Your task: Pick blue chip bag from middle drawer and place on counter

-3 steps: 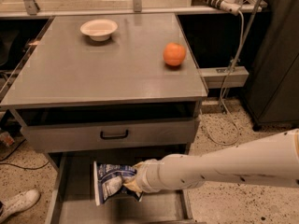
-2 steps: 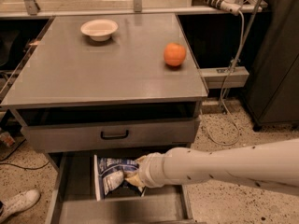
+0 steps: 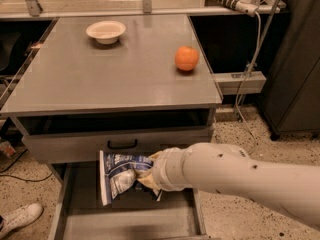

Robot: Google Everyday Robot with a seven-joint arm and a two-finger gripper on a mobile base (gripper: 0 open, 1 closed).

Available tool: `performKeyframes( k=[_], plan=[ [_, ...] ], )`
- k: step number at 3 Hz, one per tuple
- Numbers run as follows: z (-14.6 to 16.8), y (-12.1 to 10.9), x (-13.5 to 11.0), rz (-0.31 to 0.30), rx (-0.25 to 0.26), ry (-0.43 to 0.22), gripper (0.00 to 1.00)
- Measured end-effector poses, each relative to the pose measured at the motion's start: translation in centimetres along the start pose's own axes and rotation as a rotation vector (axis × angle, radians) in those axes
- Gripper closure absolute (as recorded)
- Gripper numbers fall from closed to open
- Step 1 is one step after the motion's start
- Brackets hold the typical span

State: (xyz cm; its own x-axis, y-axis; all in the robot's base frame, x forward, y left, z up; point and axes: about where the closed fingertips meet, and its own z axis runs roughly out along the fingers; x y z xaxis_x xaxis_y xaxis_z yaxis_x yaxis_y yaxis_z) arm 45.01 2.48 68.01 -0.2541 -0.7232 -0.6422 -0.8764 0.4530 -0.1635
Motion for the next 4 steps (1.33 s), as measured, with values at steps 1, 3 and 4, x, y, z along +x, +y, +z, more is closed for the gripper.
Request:
performKeyframes(
  k=[1,3,4],
  plan=[
    [-1.9,-0.1,-1.5,-0.026,0.032,-0.013,1.00],
    [-4.8,-1.3,-3.6,-0.058,0.088,-0.022,1.00],
    [-9.3,-3.1,-6.8,-0.090,0.158,-0.032,1.00]
  ],
)
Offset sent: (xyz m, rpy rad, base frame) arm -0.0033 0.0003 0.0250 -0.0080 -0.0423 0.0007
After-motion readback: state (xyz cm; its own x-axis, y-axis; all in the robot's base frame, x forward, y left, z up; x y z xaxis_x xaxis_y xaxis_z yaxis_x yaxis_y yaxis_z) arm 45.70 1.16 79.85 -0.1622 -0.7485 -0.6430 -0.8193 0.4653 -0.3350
